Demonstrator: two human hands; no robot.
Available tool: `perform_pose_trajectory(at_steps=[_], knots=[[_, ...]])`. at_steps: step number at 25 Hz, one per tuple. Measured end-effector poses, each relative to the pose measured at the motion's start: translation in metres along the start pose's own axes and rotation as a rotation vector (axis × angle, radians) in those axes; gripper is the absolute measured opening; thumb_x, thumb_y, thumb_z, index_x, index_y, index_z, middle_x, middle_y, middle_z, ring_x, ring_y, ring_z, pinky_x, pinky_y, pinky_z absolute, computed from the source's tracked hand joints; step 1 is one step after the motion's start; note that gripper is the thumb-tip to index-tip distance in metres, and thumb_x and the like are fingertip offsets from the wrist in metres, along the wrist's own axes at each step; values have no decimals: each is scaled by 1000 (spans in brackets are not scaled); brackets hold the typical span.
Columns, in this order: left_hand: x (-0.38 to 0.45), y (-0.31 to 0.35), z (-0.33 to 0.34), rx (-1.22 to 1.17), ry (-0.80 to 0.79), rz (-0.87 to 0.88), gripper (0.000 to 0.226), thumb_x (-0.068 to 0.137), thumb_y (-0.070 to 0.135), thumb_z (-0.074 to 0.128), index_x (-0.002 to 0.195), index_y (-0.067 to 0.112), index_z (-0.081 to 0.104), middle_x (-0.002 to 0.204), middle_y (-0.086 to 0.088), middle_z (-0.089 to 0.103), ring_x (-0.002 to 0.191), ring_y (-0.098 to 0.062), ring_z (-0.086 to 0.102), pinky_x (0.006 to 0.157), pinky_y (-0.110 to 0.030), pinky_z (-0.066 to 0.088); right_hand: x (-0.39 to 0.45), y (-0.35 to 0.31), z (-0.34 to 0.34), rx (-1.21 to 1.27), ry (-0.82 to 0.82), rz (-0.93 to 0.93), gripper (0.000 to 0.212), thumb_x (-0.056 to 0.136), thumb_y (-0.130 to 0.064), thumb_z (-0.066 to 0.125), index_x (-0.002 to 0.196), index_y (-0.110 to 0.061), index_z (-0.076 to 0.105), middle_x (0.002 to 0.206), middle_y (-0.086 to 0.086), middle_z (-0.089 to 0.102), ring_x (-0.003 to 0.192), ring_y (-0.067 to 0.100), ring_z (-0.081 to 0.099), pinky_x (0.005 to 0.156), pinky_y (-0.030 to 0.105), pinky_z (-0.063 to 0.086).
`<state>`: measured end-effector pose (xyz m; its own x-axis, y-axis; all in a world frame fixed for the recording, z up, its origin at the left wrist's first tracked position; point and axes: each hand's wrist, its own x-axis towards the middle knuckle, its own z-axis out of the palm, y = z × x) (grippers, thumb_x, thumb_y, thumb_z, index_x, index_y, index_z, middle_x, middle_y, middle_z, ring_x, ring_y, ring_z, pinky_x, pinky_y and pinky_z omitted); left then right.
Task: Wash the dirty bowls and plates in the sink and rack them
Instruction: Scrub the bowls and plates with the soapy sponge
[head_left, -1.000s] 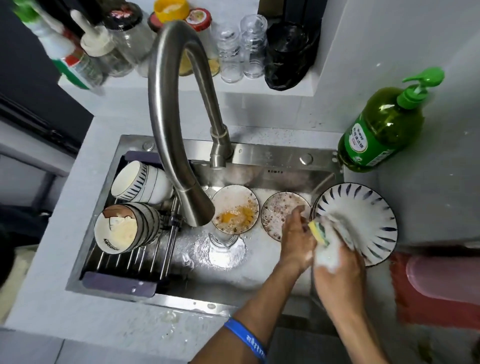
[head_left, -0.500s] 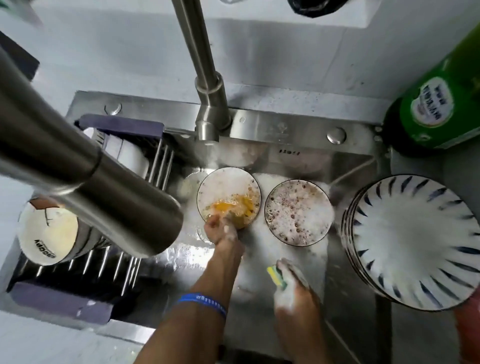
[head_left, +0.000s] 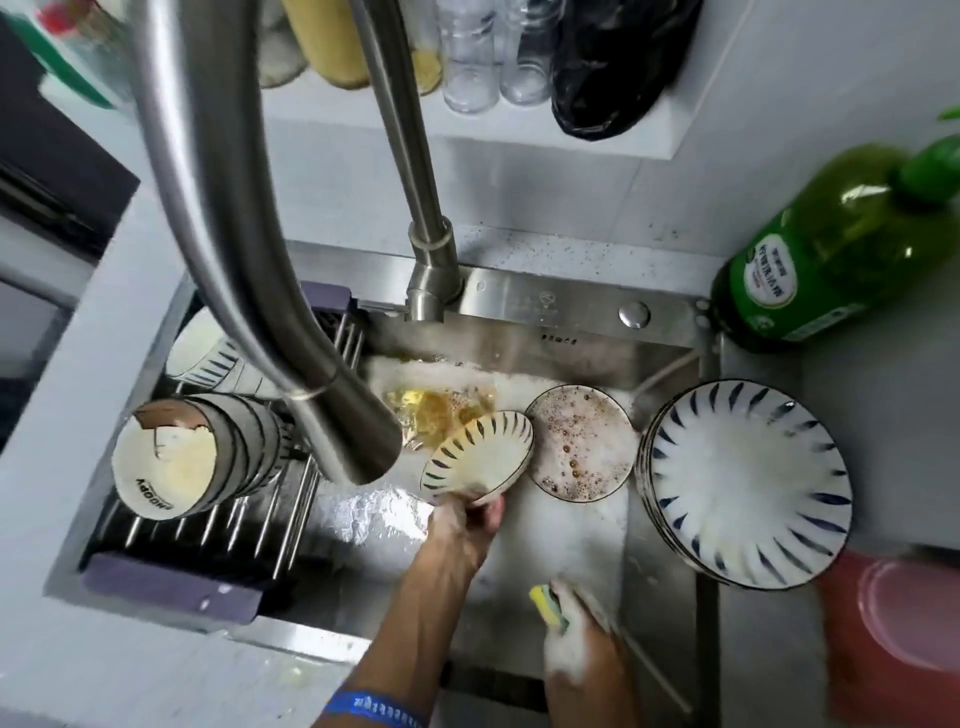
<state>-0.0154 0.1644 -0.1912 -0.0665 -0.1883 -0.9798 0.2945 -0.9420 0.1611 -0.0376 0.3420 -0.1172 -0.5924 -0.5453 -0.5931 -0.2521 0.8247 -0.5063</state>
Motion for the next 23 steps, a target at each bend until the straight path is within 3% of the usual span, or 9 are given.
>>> perform_pose_trajectory(at_steps=[1, 3, 5, 7, 9, 13, 15, 17, 23], knots=[[-17, -3, -10, 21, -24, -15, 24, 85, -8, 34, 70, 3, 49, 48, -10, 51, 37, -21, 51, 35, -18, 45, -5, -5, -4, 67, 59, 44, 69, 82, -13, 54, 111, -75, 41, 136, 5, 57, 126, 23, 54, 90, -2, 25], [-45, -5, -30, 89, -11, -39, 22, 85, -5, 38, 73, 3, 54, 47, -10, 53, 44, -20, 50, 40, -23, 49, -17, -22, -22, 78, 130, 85, 57, 88, -13, 51, 121, -60, 50, 142, -4, 54, 126, 21, 53, 100, 16, 33], [-72, -4, -47, 178, -15, -53, 23, 92, -1, 38, 83, 2, 59, 57, -13, 59, 56, -24, 54, 44, -30, 55, -34, -45, -44, 128, 229, 77, 47, 86, -10, 56, 123, -39, 56, 134, -8, 58, 115, 21, 58, 89, 26, 39], [-86, -9, -60, 347, 3, 49, 19, 95, 0, 42, 97, -2, 61, 78, -21, 68, 72, -33, 63, 47, -34, 57, -51, -62, -56, 154, 340, -97, 38, 80, -11, 58, 107, -38, 53, 118, -8, 59, 102, 22, 55, 79, 31, 41], [-103, -11, -61, 494, -14, 174, 24, 92, 1, 42, 100, -5, 64, 88, -24, 69, 75, -32, 66, 52, -34, 58, -42, -78, -53, 13, 300, -264, 28, 77, -20, 50, 102, -30, 57, 116, -8, 54, 103, 20, 48, 83, 34, 43], [-127, -2, -50, 519, -92, 349, 29, 70, 18, 55, 86, -1, 70, 84, -17, 72, 79, -31, 65, 70, -37, 56, 18, -79, -46, -174, -8, -368, 48, 81, -10, 55, 127, -24, 54, 137, -3, 49, 131, 21, 38, 108, 28, 31], [-136, 4, -46, 531, -87, 438, 20, 88, 24, 58, 88, 7, 70, 89, -11, 74, 91, -31, 66, 84, -40, 54, 12, -65, -43, -212, -76, -347, 56, 92, -17, 45, 147, -20, 36, 152, 0, 33, 146, 21, 19, 118, 25, 12], [-140, -2, -40, 613, -75, 447, 32, 103, 25, 45, 88, 11, 70, 93, -8, 74, 94, -28, 67, 84, -37, 53, 2, -68, -33, -121, -126, -399, 60, 92, -19, 35, 152, -19, 29, 155, -2, 25, 148, 16, 10, 118, 18, 2], [-164, 2, -25, 546, -84, 482, 25, 104, 25, 47, 94, 11, 66, 82, 3, 68, 81, -15, 62, 70, -26, 47, 1, -70, -57, -184, 83, -336, 73, 82, -2, 56, 149, -24, 38, 149, -3, 34, 132, 23, 29, 112, 27, 29]])
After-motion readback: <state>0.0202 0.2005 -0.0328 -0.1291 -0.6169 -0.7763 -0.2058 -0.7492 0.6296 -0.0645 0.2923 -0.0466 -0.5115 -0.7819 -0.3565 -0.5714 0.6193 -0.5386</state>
